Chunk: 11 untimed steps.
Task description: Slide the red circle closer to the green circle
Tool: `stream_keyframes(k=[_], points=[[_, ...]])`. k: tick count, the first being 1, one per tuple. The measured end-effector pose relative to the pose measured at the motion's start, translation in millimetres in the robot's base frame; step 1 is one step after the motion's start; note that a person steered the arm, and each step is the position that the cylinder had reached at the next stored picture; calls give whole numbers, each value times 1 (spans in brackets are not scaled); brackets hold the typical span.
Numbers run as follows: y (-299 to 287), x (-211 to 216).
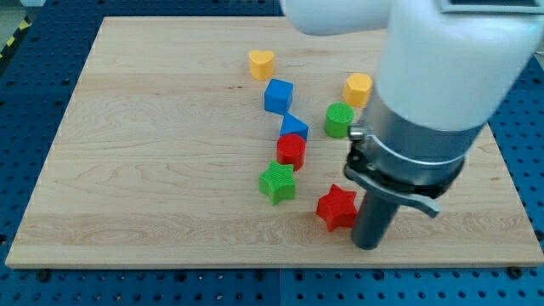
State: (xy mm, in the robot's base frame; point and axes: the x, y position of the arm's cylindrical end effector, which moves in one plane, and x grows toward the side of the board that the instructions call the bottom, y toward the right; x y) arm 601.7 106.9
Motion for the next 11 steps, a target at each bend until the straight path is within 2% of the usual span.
stream_keyframes(k=[1, 2, 3, 4, 9, 10, 11], points=[[3, -13], [-9, 0], [-52, 4], [-58, 4], [-17, -24], [-3, -26], [41, -27]])
